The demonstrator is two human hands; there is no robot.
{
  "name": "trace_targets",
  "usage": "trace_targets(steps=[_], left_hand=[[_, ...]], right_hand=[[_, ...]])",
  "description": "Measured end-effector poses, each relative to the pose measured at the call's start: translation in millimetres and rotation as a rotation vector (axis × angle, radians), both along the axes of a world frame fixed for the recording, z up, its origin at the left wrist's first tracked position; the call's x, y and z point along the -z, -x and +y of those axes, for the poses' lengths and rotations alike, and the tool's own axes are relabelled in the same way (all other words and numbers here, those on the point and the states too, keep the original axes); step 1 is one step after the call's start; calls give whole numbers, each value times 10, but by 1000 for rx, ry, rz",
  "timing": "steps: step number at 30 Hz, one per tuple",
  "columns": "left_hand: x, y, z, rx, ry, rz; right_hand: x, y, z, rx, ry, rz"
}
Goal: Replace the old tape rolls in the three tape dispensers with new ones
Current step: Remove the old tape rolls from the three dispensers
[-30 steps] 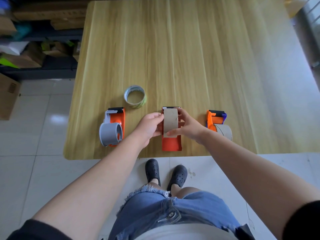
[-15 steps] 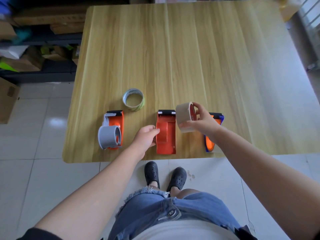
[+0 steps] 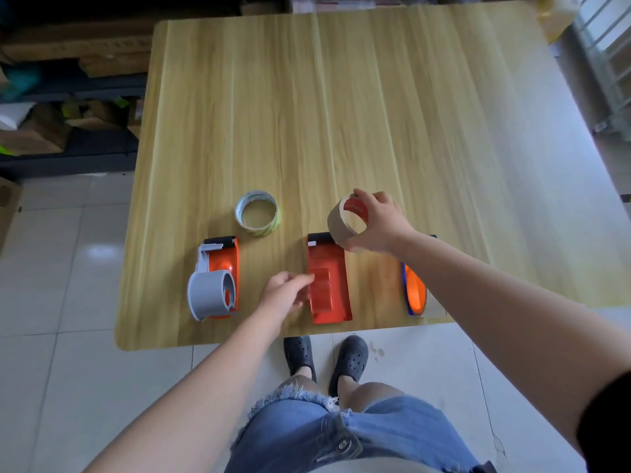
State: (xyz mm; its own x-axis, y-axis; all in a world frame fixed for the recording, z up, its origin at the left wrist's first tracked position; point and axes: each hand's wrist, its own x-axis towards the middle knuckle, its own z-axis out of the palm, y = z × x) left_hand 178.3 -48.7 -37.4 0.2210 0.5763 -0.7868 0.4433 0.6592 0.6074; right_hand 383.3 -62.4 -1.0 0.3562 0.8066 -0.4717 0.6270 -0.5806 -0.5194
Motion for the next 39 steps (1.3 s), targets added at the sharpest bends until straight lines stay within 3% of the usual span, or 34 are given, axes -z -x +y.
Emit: trace_targets(steps=[3,7,11,14,19,23,29,39], left_hand=[[-29,-51,183,-38,-60,43],[-112,-160,376,227,-291,154],[-171,-277,464,436,-406,151],[-238,-395,427,495,-478,145],[-328,-698,138,401,-537,93],[-295,-979,-162,374,-480,68],[-133,-1193,-510,393,-333,80],[-36,-1401,-877,275,-24,-57]], right_hand=[[25,-59,155,-33,52,-114],[94,-140,372,-96,147,-278],[258,-191,504,-183,243,-377],[342,-244,493,-229,210,-376],[167,-516,232,-165,38,-173],[38,-760,-173,-181,-99,-85],[97,-750,-770,-237,-37,46],[214,-806,-1492,-142,1,247]])
